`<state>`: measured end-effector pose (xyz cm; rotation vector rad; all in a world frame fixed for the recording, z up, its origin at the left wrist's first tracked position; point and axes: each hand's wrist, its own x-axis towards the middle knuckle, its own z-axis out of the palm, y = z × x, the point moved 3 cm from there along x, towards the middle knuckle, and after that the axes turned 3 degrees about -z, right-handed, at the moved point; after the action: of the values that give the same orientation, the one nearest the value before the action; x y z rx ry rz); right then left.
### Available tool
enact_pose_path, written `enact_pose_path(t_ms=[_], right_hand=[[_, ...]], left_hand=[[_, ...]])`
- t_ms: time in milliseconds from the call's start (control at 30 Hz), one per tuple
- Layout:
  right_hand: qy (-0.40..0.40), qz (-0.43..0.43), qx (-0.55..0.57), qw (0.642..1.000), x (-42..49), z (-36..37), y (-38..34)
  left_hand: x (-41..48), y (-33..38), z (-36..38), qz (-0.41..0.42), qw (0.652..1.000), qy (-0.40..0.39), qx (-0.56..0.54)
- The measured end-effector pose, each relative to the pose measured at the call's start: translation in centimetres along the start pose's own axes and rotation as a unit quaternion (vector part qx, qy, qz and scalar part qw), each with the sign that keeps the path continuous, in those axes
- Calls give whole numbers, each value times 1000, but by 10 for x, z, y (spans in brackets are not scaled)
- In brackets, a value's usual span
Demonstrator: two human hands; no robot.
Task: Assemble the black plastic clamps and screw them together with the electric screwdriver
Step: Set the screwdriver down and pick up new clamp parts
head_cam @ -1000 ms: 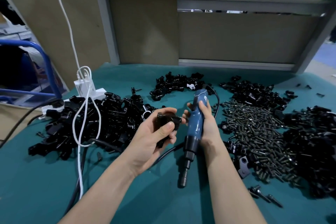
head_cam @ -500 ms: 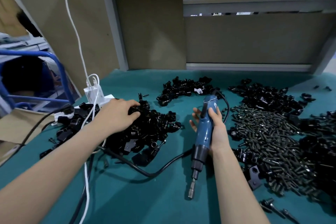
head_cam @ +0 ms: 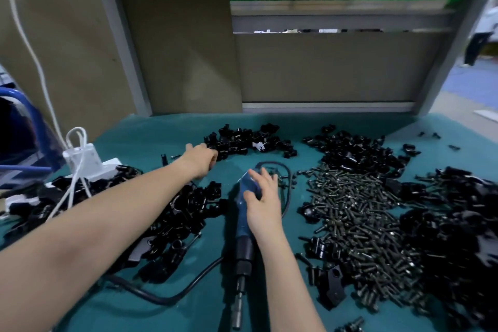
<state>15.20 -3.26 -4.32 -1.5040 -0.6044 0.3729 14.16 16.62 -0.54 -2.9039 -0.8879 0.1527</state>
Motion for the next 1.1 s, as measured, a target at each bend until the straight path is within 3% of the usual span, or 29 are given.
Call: enact_pose_path(t_ms=[133, 300, 367, 467, 533, 600, 667, 800, 1000, 1100], right_hand=[[4, 2, -34, 999, 6, -15, 0], [19, 22, 5, 1000, 9, -17, 3], [38, 32, 35, 998, 10, -20, 4], [40, 40, 77, 995, 12, -22, 5], [40, 42, 83, 995, 11, -21, 6], [44, 43, 93, 994, 10, -21, 6], [47, 40, 106, 992, 9, -21, 6], [51, 52, 142, 987, 9, -20, 7], [54, 74, 204, 975, 5, -22, 7], [63, 85, 253, 962, 8, -28, 10]], left_hand=[[4, -11, -2, 61, 997, 23, -33], [-8, -21, -22, 75, 957, -63, -273], [-14, -25, -27, 64, 945, -101, -304], [-24, -32, -31, 53, 976, -171, -126], [-27, -36, -30, 17, 973, -230, 7], [-23, -37, -33, -17, 964, -261, 48], [-11, -33, -39, -34, 968, -245, 49], [19, -17, -41, -4, 998, -55, -14], [39, -7, -11, 49, 998, -33, 17], [42, 0, -11, 45, 997, -31, -55]])
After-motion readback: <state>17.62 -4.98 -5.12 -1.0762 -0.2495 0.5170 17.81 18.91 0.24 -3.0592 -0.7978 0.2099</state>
